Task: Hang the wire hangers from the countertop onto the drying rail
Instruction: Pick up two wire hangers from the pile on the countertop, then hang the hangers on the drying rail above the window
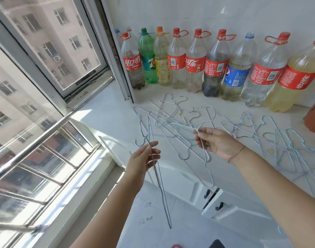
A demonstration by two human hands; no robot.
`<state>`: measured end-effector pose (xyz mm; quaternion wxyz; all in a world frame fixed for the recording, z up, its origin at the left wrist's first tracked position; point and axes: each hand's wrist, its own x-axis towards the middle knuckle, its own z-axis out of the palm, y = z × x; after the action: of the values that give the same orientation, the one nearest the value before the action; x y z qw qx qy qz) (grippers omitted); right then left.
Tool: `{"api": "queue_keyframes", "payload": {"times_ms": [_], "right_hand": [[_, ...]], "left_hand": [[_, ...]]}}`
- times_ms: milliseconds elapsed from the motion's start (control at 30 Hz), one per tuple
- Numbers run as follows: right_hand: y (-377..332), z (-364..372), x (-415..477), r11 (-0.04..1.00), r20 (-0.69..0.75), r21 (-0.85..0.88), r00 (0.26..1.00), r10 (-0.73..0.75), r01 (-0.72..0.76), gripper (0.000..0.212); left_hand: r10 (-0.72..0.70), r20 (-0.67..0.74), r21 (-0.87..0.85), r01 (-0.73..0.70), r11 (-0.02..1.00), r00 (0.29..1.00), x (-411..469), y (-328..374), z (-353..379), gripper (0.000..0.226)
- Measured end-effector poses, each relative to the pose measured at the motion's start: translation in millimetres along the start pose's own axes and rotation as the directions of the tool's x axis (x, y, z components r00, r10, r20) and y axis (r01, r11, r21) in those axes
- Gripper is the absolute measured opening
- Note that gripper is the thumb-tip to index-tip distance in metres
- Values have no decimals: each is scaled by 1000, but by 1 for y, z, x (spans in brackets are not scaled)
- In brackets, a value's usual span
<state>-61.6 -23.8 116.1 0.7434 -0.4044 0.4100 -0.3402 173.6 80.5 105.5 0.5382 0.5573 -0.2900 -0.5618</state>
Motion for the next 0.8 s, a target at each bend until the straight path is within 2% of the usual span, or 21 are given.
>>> {"api": "queue_keyframes", "payload": {"times_ms": [200, 400, 567, 800], "right_hand": [[0, 62, -16, 999, 194, 30, 980, 31, -37, 19], [9, 108, -51, 993, 379, -69, 918, 114, -95, 25], [16, 151, -97, 986, 527, -55, 834, 161, -156, 26], [33, 237, -184, 965, 719, -149, 647, 256, -216, 28]], "left_hand": [[76, -164, -9, -79, 997, 984, -59, 11, -26, 27], [153, -371, -17, -172, 985, 916, -143, 9, -46, 25], [210, -518, 34, -225, 974, 829, -226, 8, -61, 27], [279, -698, 69, -326, 943, 660, -363, 17, -85, 26]]}}
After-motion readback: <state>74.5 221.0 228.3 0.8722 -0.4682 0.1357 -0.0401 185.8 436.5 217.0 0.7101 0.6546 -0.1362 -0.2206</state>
